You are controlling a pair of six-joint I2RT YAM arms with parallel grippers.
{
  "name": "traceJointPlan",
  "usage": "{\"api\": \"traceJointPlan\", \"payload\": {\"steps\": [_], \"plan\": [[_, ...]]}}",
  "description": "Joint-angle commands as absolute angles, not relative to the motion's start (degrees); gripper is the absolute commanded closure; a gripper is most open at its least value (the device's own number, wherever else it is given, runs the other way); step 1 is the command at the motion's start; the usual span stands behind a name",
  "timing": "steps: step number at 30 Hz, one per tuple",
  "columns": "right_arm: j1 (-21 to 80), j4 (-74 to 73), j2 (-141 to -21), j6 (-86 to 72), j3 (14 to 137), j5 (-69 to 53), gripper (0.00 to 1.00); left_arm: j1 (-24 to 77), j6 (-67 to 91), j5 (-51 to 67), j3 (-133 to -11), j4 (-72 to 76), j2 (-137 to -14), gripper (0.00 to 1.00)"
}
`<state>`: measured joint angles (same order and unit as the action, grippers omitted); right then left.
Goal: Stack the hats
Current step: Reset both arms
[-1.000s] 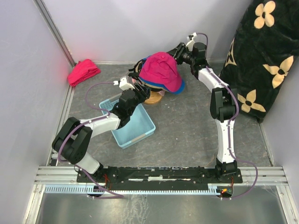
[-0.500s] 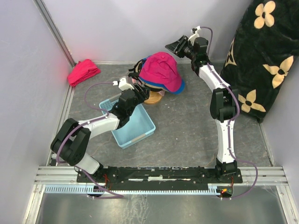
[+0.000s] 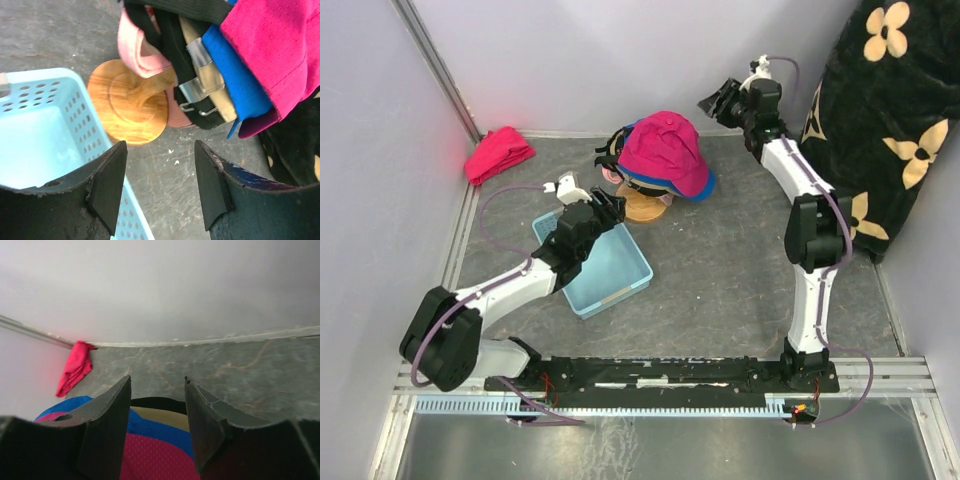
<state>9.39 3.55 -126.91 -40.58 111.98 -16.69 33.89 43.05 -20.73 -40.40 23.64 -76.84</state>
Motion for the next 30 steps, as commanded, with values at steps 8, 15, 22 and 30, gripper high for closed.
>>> {"api": "traceJointPlan", "payload": {"steps": [8,15,22,30], "plan": [[10.2,-5.4,-102.8,-25.7,96.1,1.6,0.42,34.1,31.3,-30.9,-34.2,14.8,-59.7,0.36],[14.0,-5.5,-86.9,-23.1,75.4,9.3,0.4,34.1,23.7,-39.6,-30.7,18.3,-54.1,0.36],[18.1,-7.0,-73.9,-21.2,59.7,18.4,0.35,34.2,17.0,-47.3,-26.7,29.3,-54.2,0.36],[20.0,-7.0,-65.3,-25.4,48.1,24.7,0.06,34.1,3.0,-51.0,-25.2,46.1,-58.2,0.36]]}}
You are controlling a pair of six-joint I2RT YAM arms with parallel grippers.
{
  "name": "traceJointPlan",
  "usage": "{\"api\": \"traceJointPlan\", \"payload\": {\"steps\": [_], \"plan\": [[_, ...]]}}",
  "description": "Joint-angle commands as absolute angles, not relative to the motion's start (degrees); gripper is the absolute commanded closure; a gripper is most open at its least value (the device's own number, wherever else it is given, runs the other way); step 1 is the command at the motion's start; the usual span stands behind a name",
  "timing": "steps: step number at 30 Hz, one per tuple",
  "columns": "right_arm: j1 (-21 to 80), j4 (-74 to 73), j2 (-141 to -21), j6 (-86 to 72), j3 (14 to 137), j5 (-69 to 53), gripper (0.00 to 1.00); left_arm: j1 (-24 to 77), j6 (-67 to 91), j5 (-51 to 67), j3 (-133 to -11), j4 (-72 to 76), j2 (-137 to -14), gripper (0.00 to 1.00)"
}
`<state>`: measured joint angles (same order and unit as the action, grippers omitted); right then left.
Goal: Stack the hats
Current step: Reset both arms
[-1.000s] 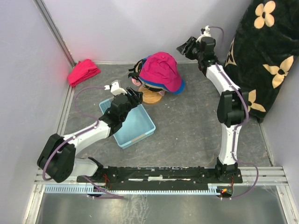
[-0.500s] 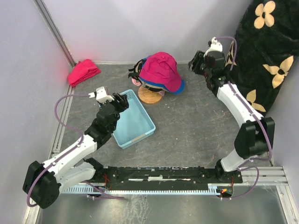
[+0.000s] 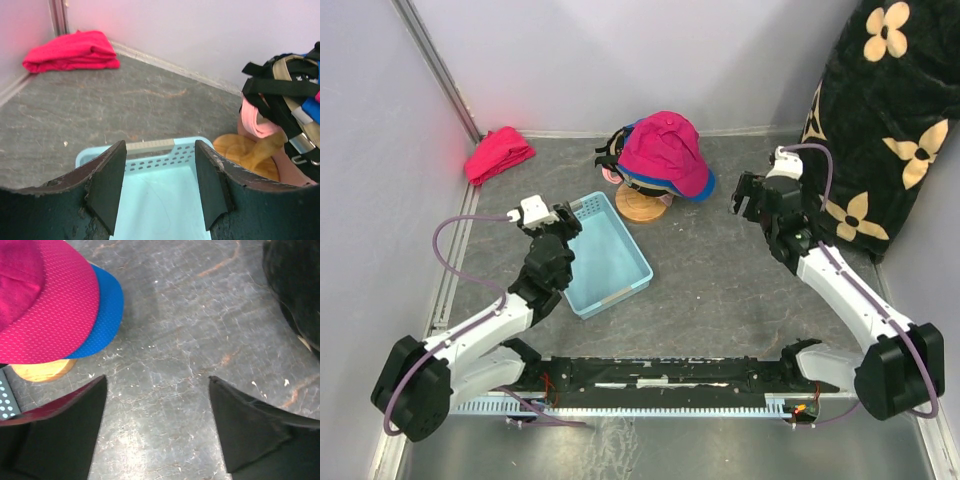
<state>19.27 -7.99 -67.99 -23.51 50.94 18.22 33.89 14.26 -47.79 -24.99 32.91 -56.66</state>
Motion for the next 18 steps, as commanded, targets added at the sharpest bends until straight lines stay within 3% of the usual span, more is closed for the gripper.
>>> {"api": "traceJointPlan", "payload": {"steps": [1,18], "plan": [[20.0,-7.6,-65.0,-25.8,47.8,25.6,0.04,34.1,2.0,-50.8,-25.2,47.4,-58.7,0.36],[20.0,-12.1,-62.9,-26.9,46.7,34.3,0.01,31.9,-0.6,-43.2,-22.2,55.4,-60.5,0.34]]}}
